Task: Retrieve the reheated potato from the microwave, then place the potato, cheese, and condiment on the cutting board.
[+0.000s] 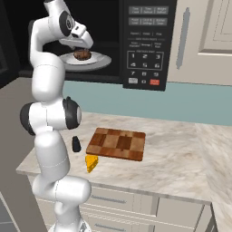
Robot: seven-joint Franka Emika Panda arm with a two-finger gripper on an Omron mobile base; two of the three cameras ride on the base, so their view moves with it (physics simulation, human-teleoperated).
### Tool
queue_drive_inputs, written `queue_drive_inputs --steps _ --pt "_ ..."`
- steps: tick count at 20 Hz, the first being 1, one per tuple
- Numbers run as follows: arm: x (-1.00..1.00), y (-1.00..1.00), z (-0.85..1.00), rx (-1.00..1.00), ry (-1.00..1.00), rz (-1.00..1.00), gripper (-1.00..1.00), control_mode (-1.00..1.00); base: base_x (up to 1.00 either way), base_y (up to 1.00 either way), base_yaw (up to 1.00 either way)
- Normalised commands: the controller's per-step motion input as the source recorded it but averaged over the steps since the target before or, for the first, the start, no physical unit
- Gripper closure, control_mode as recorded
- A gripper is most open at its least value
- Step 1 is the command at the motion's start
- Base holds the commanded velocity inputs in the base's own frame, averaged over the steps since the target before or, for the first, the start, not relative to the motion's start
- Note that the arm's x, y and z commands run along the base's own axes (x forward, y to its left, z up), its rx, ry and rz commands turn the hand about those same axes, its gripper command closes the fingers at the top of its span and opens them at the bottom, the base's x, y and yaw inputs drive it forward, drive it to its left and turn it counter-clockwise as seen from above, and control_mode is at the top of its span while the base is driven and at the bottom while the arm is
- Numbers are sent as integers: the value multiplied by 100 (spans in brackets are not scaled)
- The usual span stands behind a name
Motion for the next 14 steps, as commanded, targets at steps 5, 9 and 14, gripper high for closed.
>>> queue_drive_inputs --steps 5,9,14 --pt "-5 0 -18 0 0 -8 -100 -100 0 0 0" --pt "1 0 -11 0 0 -7 -100 -100 0 0 0" --pt "0 0 -10 0 0 -6 -100 -100 0 0 0"
